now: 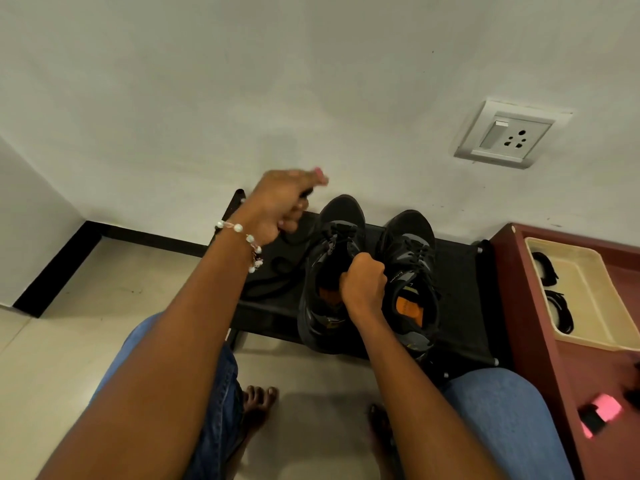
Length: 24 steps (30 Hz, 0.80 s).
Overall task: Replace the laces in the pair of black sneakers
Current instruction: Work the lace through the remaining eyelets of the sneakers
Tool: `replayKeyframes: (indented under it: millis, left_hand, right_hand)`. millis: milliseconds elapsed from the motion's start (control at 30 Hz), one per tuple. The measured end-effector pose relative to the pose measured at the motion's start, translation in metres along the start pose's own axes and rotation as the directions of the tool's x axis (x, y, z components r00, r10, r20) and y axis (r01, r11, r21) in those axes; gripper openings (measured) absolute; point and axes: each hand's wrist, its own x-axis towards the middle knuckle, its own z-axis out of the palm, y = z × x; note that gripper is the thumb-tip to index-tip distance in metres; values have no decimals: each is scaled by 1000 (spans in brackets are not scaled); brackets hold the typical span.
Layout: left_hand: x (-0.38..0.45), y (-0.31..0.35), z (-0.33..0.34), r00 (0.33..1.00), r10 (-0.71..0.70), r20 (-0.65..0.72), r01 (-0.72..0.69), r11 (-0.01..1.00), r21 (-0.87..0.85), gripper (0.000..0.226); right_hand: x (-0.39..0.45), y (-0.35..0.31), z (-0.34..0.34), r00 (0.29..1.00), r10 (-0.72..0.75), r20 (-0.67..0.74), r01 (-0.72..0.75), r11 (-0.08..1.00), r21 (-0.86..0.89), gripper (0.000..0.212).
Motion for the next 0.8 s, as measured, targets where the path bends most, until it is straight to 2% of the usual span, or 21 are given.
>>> replayKeyframes:
  millis: [33, 100, 133, 167, 200, 233, 333, 400, 433, 500, 633, 700, 800]
  left_hand:
    - [2, -10, 4, 1000, -25, -19, 30, 956, 291, 32]
    - [9, -33, 9, 999, -31, -44, 54, 694, 718, 41]
    - [10, -42, 12, 999, -29, -43, 52, 559, 827, 41]
    - [13, -48, 14, 998, -18, -60, 61, 500, 864, 40]
    - [13, -49, 14, 997, -6, -83, 74, 504, 860, 37]
    - [15, -48, 14, 994, 1, -109, 89, 562, 822, 33]
    - [16, -36, 18, 978, -19, -208, 125, 852, 508, 17]
    - [16, -37, 19, 965, -56, -257, 149, 921, 360, 15]
    - [16, -40, 18, 961, -70, -266, 164, 922, 352, 16]
    - [16, -47, 15, 964, -83, -252, 195, 867, 459, 26]
    - [19, -63, 11, 962, -128, -242, 266, 644, 718, 53]
    - [23, -72, 14, 964, -49, -260, 237, 592, 770, 48]
    - [22, -75, 25, 972, 46, -229, 158, 589, 792, 27]
  right_hand:
    - [0, 0, 0, 1000, 1, 1, -1, 1000, -6, 17]
    - [0, 0, 0, 1000, 1, 3, -1, 1000, -6, 16]
    - [0, 0, 0, 1000, 1, 4, -1, 1000, -2, 15]
    - [1, 0, 0, 1000, -1, 5, 1, 1000, -1, 15]
    - [0, 0, 0, 1000, -5, 4, 5, 1000, -3, 15]
    - [0, 0, 1, 1000, -10, 0, 10, 1000, -9, 14]
    - [-1, 1, 2, 1000, -21, -20, 20, 999, -32, 16]
    - [0, 0, 3, 1000, -17, -22, 17, 999, -33, 16]
    - [0, 0, 4, 1000, -15, -17, 14, 999, -33, 17]
    - [1, 0, 4, 1000, -8, -7, 8, 999, -31, 18]
    - [2, 1, 3, 1000, 6, -3, -6, 1000, -30, 18]
    - [2, 1, 3, 1000, 1, -2, -1, 999, -32, 18]
    - [2, 0, 3, 1000, -2, -8, 2, 1000, -27, 18]
